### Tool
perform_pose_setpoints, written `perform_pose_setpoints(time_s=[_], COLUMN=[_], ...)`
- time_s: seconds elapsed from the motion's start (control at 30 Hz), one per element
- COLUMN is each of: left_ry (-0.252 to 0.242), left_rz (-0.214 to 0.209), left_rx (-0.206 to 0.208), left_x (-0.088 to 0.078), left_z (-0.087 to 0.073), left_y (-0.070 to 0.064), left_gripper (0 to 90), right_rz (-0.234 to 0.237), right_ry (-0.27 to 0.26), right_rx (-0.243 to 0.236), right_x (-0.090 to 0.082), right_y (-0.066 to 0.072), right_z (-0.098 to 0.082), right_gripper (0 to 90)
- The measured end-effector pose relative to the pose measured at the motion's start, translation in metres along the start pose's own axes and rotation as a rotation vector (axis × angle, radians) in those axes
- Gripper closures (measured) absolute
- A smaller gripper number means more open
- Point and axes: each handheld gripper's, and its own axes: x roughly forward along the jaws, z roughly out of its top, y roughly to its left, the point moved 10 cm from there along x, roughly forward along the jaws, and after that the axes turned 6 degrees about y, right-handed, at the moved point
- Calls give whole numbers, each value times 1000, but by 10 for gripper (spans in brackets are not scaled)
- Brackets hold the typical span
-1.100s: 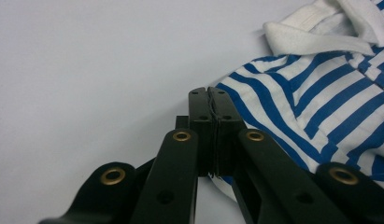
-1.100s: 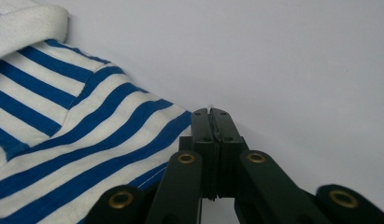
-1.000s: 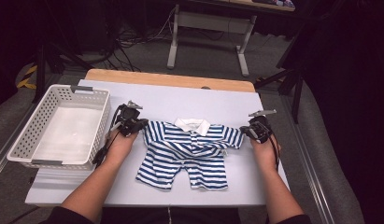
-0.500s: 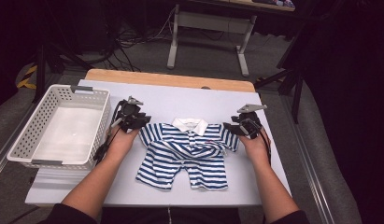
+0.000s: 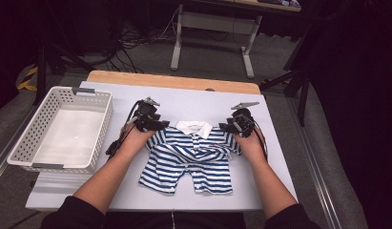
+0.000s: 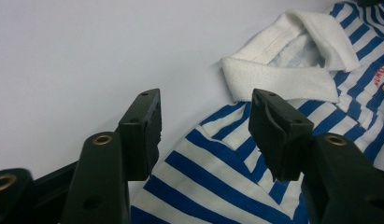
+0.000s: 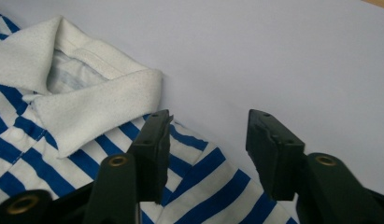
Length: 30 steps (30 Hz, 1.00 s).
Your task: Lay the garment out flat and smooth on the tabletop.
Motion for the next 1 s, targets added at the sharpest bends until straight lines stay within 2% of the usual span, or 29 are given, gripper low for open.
perform_pose_setpoints(time_s=[0.07, 0.3, 0.4, 0.57, 0.7, 0.8, 0.83, 0.87, 0.93, 1.0], left_ry=[36, 100, 131, 131, 122, 121, 124, 127, 127, 132], left_rz=[6, 11, 3, 12, 53, 90, 99, 107, 118, 110], left_rx=[2, 13, 9, 19, 65, 58, 68, 75, 72, 78], left_x=[5, 13, 15, 15, 16, 17, 17, 17, 17, 16], left_z=[-3, -10, -15, -16, -18, -18, -19, -19, -18, -19], left_y=[2, 5, 5, 5, 3, 1, 1, 1, 2, 1], left_gripper=[471, 545, 550, 558, 555, 559, 564, 570, 603, 685], right_rz=[5, 4, 7, 12, 19, 22, 20, 19, 18, 24], right_ry=[6, 61, 90, 113, 122, 120, 121, 122, 124, 129], right_rx=[2, -15, -21, -34, -56, -52, -52, -52, -51, -58], right_x=[3, 15, 18, 19, 18, 18, 18, 18, 17, 16], right_y=[0, -2, -2, 0, 3, 3, 3, 3, 4, 5], right_z=[1, -5, -9, -12, -16, -16, -16, -16, -16, -16], right_gripper=[535, 559, 564, 557, 491, 488, 491, 506, 604, 672])
